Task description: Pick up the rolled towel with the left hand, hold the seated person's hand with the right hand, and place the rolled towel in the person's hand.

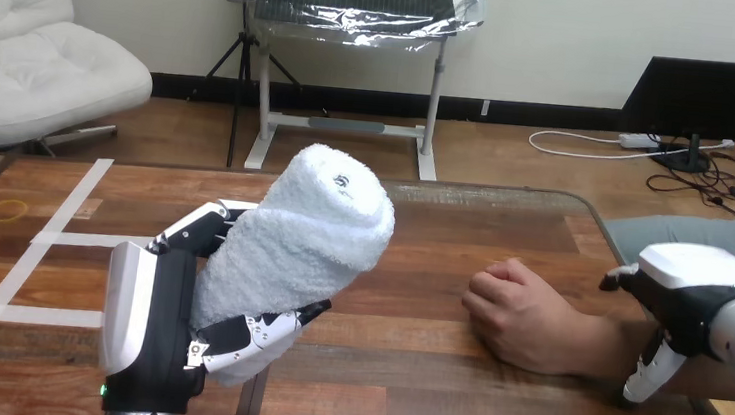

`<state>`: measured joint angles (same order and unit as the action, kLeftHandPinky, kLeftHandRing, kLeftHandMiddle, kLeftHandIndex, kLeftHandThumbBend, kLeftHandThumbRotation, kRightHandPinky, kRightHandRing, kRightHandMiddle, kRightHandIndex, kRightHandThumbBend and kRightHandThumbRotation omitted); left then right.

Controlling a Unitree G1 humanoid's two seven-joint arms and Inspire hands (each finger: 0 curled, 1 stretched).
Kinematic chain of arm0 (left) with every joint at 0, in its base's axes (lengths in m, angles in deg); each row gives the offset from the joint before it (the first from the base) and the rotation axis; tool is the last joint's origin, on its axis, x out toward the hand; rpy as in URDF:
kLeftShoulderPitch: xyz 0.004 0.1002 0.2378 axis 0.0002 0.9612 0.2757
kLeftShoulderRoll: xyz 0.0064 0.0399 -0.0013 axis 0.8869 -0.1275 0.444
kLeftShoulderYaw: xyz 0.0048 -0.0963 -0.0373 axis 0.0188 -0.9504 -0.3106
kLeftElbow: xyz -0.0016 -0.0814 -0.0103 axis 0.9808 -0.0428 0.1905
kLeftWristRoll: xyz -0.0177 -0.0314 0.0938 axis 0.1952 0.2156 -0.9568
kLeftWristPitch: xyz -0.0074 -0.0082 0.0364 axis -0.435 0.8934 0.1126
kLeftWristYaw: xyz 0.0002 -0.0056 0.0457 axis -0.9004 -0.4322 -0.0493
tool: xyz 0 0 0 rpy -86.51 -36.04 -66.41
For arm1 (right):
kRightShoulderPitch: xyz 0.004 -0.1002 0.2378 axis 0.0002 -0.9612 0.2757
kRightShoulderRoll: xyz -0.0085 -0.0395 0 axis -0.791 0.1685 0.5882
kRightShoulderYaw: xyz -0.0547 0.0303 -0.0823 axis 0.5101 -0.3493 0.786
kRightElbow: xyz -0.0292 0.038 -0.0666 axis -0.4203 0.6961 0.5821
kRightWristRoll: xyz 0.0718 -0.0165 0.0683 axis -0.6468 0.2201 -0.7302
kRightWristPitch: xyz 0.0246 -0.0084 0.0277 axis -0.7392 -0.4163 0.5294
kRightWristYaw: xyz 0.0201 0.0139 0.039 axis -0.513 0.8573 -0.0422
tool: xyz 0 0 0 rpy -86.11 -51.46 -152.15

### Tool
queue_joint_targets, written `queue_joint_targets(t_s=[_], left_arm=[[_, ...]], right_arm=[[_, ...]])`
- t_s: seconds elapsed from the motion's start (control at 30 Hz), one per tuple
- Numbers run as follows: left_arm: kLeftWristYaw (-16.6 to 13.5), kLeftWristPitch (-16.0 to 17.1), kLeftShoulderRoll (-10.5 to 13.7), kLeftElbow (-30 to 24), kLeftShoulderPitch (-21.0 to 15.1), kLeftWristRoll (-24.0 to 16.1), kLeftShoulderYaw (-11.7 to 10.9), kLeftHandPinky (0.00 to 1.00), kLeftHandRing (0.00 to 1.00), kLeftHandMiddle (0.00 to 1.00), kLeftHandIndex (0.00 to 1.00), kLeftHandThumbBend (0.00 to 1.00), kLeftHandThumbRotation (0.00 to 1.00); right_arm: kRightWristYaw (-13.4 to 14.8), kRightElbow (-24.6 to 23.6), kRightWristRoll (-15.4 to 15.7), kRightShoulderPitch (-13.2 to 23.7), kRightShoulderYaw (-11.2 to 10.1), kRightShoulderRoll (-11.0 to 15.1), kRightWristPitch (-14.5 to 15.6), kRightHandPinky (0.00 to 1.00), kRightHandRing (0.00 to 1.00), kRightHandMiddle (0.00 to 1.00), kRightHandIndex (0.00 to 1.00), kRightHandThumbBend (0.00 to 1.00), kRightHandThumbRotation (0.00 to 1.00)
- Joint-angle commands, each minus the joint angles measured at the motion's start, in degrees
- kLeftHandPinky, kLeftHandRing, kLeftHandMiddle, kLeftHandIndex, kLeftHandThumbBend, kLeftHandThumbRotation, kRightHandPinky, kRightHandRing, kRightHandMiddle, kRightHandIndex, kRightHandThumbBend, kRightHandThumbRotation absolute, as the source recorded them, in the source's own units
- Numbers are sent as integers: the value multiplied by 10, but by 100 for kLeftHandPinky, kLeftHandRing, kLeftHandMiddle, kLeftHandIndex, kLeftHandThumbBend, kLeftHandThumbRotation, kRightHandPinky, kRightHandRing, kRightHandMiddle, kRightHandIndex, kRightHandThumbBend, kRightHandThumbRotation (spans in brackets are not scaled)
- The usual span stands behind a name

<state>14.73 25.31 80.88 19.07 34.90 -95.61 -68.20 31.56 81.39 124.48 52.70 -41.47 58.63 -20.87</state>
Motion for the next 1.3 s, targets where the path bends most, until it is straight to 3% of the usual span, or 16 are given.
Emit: queue_joint_targets(t_s=[0.0,0.67,0.8,1.27], left_arm=[[-1,12,2,-35,-26,6,-12,43,45,50,54,61,5],[2,11,4,-45,-20,2,-14,43,45,50,54,61,2],[0,15,5,-44,-21,0,-15,43,45,50,54,60,4],[4,17,9,-44,-21,1,-19,44,46,51,55,60,5]], right_arm=[[7,23,5,56,9,10,5,98,98,97,92,75,16],[23,103,5,83,39,-3,12,100,100,98,92,72,19],[18,127,7,94,53,-2,7,100,100,99,94,70,22],[50,190,6,116,86,-12,1,100,98,96,92,69,28]])
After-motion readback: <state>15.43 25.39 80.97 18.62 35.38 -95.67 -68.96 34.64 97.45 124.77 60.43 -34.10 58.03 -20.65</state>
